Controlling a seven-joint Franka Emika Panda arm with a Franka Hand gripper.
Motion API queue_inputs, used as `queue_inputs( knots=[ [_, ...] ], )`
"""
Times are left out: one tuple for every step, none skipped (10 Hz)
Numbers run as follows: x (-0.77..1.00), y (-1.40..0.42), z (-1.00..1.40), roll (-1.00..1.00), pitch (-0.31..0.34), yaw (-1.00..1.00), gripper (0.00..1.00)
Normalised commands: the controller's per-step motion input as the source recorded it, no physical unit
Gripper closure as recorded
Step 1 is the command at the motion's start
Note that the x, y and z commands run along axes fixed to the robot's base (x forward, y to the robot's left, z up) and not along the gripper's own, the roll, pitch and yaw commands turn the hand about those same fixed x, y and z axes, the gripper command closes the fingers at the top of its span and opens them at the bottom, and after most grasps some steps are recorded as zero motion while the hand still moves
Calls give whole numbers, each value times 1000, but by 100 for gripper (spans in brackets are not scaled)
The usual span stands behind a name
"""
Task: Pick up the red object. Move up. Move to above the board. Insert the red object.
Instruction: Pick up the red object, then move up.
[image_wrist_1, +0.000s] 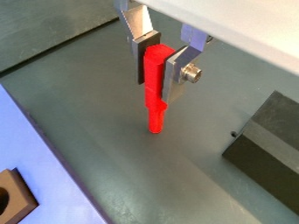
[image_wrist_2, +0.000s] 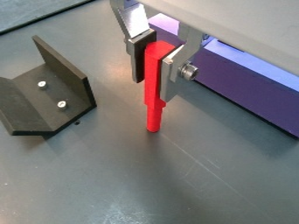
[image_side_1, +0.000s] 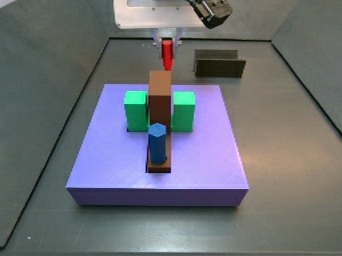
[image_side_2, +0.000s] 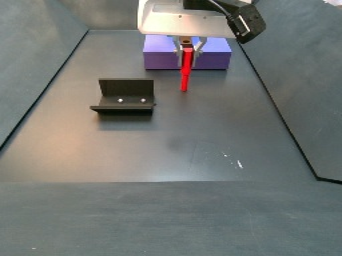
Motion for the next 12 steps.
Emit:
queue_inputs(
  knots=[
    [0,0,0,0,0,0,100],
    [0,0,0,0,0,0,100],
    [0,0,0,0,0,0,100],
    [0,0,0,0,0,0,100],
    [0,0,0,0,0,0,100],
    [0,0,0,0,0,0,100],
    [0,0,0,0,0,0,100],
    [0,0,0,0,0,0,100],
    [0,0,0,0,0,0,100],
    [0,0,0,0,0,0,100],
    [0,0,0,0,0,0,100],
    [0,0,833,0,0,0,100]
  ],
)
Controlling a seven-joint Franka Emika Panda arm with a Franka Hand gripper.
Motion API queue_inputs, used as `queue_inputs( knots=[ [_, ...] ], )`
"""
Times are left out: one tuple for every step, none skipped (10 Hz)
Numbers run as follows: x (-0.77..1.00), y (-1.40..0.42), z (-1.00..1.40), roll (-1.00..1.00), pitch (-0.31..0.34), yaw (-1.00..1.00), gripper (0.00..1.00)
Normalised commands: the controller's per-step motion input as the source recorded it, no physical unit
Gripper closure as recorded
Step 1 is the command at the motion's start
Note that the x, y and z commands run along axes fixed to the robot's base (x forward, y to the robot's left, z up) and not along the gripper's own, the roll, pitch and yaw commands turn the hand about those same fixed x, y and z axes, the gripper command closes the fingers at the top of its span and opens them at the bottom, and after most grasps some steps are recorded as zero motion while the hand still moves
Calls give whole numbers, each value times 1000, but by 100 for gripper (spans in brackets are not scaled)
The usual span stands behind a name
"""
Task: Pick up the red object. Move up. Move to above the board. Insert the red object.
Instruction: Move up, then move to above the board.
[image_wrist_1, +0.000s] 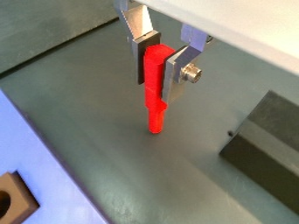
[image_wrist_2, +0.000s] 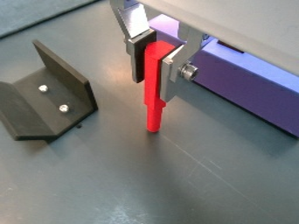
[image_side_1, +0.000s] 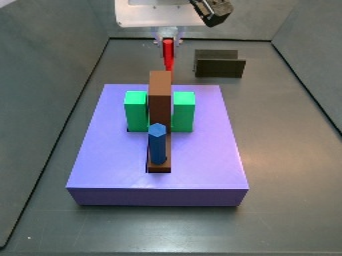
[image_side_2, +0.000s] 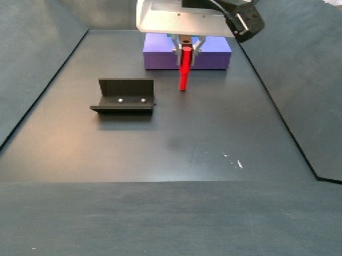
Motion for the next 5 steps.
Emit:
queue_inputs(
  knots=[
    [15,-62,760,-7,22,12,100],
    [10,-40,481,7,23,17,100],
    [26,-26,274,18,5,14,100],
    [0,0,1400,0,0,0,100],
    [-26,3,1400,1,31,1,100]
  ],
)
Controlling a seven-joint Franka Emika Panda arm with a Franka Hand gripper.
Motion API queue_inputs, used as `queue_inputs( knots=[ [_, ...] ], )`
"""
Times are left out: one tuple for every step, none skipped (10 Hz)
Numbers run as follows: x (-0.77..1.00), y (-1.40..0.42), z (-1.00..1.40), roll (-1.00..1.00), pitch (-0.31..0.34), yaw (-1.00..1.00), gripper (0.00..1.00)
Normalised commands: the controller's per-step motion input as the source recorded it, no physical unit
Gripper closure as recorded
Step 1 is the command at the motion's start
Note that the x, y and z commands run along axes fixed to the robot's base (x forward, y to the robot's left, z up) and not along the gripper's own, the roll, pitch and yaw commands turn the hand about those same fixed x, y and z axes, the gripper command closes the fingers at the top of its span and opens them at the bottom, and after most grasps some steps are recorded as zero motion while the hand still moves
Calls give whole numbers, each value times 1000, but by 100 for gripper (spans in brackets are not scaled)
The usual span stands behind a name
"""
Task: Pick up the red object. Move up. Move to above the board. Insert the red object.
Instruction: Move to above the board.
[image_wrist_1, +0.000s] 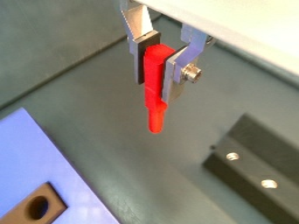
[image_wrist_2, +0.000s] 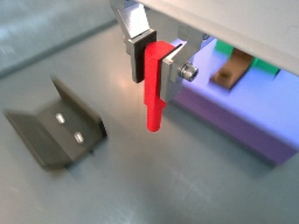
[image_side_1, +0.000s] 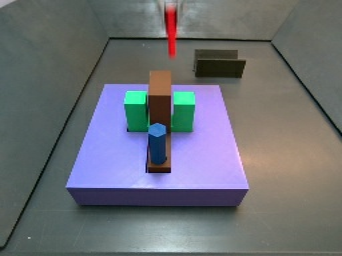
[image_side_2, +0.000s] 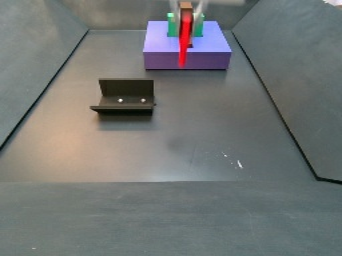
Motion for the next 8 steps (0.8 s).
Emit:
queue_inputs(
  knots=[
    [-57,9,1400,16,40,3,100],
    [-5,4,1400,31,18,6,100],
    [50,6,1400,26,55,4,100],
    [23,6,737,16,93,6,100],
    [20,6,361,12,66,5,100],
    [33,3,173,7,41,2,100],
    [-5,-1400,302,209,449,-54,100],
    [-6,-1400,280,224,433,-32,100]
  ],
)
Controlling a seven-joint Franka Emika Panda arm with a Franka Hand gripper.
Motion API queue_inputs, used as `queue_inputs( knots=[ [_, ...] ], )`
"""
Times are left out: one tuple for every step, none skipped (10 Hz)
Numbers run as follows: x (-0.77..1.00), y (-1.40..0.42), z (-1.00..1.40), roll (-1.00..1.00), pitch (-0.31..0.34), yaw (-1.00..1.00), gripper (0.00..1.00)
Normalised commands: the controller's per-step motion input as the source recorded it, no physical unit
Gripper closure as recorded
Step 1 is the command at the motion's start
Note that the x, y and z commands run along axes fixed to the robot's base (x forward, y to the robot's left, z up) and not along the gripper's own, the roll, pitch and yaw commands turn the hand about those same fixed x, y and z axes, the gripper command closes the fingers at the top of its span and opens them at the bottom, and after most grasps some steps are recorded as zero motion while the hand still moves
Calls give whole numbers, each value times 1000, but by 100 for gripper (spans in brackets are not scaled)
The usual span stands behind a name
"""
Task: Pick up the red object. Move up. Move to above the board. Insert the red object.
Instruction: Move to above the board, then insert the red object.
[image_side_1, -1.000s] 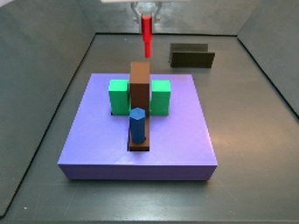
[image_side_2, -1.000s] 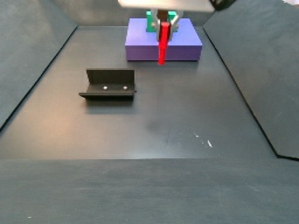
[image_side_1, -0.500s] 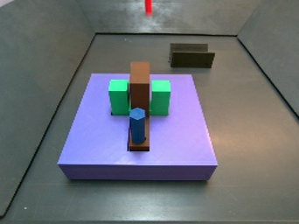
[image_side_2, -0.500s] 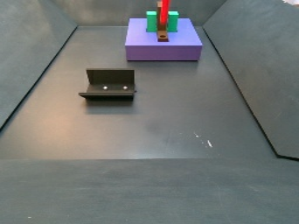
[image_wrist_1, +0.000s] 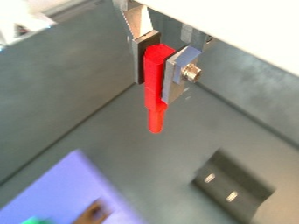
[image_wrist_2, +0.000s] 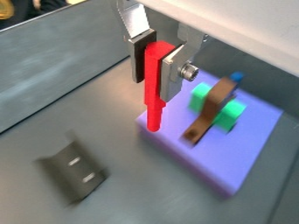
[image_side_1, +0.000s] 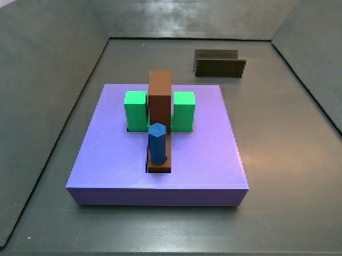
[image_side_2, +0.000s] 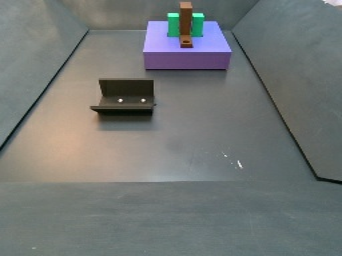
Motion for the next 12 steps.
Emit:
queue_inputs(
  knots=[
    [17,-1400,287,216,360,-11,100],
    [59,-1400,279,100,268,2,100],
    [76,-1400,276,79,228,4,100],
    [83,-997,208,58,177,10,100],
    [86,-730,157,47,154,5,100],
    [62,-322,72,43,112,8,100],
    [58,-205,56,43,97,8,100],
    [0,51,0,-64,0,0,100],
    [-40,317,0,-146,-27,-14,100],
    [-166,406,-169,-114,-116,-297,100],
    [-174,423,-263,-284,-186,-294,100],
    [-14,360,-517,-277,-127,-271,100]
  ],
)
